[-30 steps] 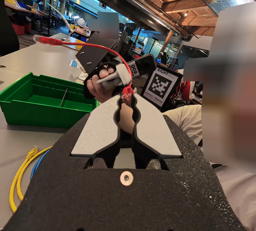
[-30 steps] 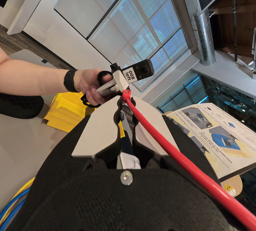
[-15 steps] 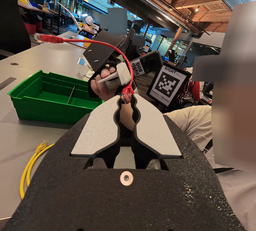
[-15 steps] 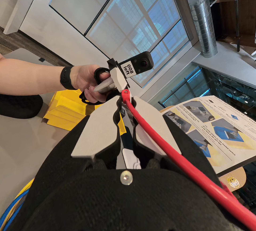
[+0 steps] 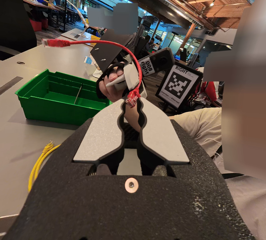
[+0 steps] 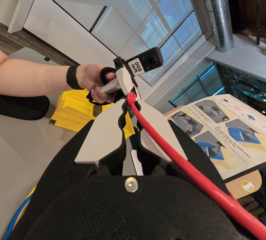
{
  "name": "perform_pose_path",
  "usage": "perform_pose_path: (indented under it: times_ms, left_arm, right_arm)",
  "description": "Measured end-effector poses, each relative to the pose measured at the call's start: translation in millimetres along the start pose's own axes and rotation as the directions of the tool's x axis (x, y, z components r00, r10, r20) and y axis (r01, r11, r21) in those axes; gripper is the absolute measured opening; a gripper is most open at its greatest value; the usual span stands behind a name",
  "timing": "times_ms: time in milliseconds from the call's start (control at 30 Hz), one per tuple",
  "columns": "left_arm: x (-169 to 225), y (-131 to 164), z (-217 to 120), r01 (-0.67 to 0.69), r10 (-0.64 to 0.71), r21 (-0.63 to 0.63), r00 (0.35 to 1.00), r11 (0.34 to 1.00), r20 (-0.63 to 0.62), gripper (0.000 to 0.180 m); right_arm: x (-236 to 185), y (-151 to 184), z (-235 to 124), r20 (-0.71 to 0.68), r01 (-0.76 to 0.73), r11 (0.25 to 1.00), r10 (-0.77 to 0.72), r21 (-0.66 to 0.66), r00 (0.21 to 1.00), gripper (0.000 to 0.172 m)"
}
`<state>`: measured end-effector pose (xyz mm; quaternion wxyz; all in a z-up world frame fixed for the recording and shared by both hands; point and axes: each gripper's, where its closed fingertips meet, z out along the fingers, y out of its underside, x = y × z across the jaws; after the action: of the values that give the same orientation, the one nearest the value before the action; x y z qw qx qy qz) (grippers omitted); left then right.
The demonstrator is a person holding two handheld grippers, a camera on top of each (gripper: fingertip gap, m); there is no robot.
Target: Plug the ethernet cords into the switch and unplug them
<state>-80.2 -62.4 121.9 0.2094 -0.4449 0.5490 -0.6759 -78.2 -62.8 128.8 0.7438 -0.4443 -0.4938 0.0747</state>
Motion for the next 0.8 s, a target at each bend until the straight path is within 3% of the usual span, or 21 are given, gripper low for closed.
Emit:
perform_pose_path:
  times_ms: [33,100,167,267,333,400,500,633,800]
  left_arm:
    - [-0.7,0.4,-1.4,-0.021,0.022,-0.009,1.000,1.000,0.018,0.018]
    - [-4.9,1.5,-8.2,-0.094,0.098,-0.041,0.991,0.995,0.089,0.028]
    - [-20.9,8.0,-22.3,-0.209,0.239,-0.145,0.941,0.967,0.240,0.033]
    - [-48.7,25.8,-48.1,-0.339,0.474,-0.359,0.775,0.870,0.417,0.039]
    - [-63.5,36.4,-50.2,-0.373,0.561,-0.443,0.697,0.815,0.447,0.034]
    - [-81.8,60.8,-46.4,-0.259,0.547,-0.565,0.717,0.784,0.431,0.034]
    - [-114.8,92.5,-56.4,-0.082,0.582,-0.768,0.705,0.636,0.407,0.033]
    - [-143.6,111.3,-56.1,-0.060,0.604,-0.857,0.735,0.512,0.310,0.045]
    - [-172.5,153.4,-60.4,0.126,0.503,-0.927,0.810,0.354,0.302,0.053]
  right_arm:
    - [1.3,-0.1,-1.2,-0.004,-0.002,1.000,0.001,-0.002,1.000,0.011]
    - [8.1,-1.2,-6.7,-0.029,-0.004,1.000,0.003,-0.002,1.000,0.011]
    - [17.8,-3.7,-17.5,-0.060,-0.007,1.000,0.007,-0.004,0.998,0.011]
    - [34.1,-19.0,-43.3,-0.114,-0.001,1.000,0.004,0.022,0.994,0.011]
    - [41.8,-35.0,-62.9,-0.142,0.018,0.999,-0.011,0.047,0.990,0.011]
    - [46.9,-53.3,-81.8,-0.168,0.045,0.996,-0.031,0.080,0.985,0.011]
    - [49.0,-72.7,-102.9,-0.189,0.080,0.992,-0.060,0.099,0.980,0.011]
    - [46.3,-79.0,-116.2,-0.186,0.094,0.993,-0.079,0.074,0.979,0.011]
    - [42.8,-83.0,-124.5,-0.183,0.121,0.992,-0.111,0.043,0.977,0.011]
